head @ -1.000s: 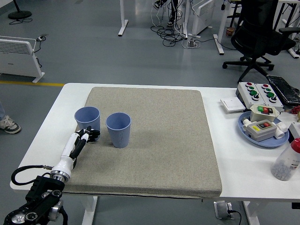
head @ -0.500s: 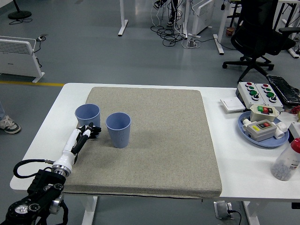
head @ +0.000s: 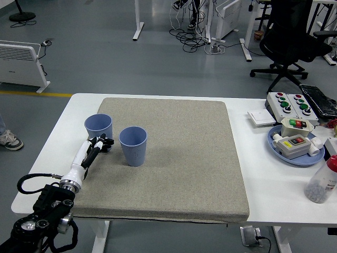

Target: Push cup pick cup insert cup

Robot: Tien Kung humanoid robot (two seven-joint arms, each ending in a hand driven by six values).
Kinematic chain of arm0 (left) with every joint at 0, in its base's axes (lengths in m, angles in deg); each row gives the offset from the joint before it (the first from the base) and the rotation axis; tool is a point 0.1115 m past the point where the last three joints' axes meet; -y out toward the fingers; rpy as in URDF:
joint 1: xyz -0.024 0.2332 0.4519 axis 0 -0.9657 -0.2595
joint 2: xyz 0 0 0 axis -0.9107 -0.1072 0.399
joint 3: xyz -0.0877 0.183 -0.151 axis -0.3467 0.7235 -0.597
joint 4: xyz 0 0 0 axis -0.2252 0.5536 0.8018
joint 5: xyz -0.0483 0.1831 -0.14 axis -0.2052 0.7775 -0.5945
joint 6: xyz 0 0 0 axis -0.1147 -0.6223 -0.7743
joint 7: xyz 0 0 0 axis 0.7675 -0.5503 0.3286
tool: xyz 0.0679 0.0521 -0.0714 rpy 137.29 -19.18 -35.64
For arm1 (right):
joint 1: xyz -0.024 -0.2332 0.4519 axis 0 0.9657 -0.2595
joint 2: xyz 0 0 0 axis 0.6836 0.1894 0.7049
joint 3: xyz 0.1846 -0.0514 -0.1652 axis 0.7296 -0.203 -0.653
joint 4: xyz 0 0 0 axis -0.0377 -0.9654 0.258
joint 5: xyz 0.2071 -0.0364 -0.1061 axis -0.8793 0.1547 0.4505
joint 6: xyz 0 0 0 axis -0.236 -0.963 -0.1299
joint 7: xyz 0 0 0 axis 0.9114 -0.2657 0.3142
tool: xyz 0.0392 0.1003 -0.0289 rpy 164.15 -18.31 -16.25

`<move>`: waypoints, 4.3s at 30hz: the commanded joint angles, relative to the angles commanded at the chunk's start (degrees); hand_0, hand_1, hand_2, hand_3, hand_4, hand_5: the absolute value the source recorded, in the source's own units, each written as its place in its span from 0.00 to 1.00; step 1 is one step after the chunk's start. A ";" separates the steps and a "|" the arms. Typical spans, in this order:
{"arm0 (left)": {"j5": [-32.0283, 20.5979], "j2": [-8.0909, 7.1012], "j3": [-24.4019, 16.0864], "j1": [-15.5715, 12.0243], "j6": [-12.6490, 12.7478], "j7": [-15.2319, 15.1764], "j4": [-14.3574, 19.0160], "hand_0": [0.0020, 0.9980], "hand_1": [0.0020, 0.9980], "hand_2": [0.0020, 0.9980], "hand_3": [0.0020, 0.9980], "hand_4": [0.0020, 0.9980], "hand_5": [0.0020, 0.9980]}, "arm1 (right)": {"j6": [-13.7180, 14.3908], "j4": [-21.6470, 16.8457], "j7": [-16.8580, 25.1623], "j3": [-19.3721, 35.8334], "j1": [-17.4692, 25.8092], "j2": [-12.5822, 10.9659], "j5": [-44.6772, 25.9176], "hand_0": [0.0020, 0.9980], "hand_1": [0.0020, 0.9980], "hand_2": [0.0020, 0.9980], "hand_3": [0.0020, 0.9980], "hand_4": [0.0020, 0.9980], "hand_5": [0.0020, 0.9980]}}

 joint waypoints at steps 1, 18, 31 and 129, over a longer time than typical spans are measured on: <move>-0.20 0.07 0.23 0.21 -0.01 -0.03 -0.27 0.66 0.69 0.65 0.57 0.57 1.00 | -0.01 0.00 -0.02 0.05 0.01 0.01 0.07 0.73 0.67 0.70 0.59 0.16 0.38; -5.42 0.90 5.41 3.86 -0.46 -0.71 -6.59 0.66 0.69 0.65 0.57 0.56 1.00 | -0.33 -0.05 -0.28 0.43 0.17 0.05 0.80 0.73 0.67 0.70 0.59 0.16 0.38; -7.83 1.51 7.67 5.62 -1.00 -1.15 -9.44 0.67 0.69 0.65 0.57 0.56 1.00 | -0.56 -0.09 -0.63 1.13 0.22 0.21 1.98 0.73 0.67 0.70 0.59 0.16 0.38; 66.98 -7.77 1.33 10.32 -12.78 22.79 16.80 0.42 0.66 0.71 0.80 0.83 0.39 | -0.29 -0.07 -0.34 0.11 0.48 -0.21 -0.01 0.73 0.67 0.70 0.59 0.16 0.38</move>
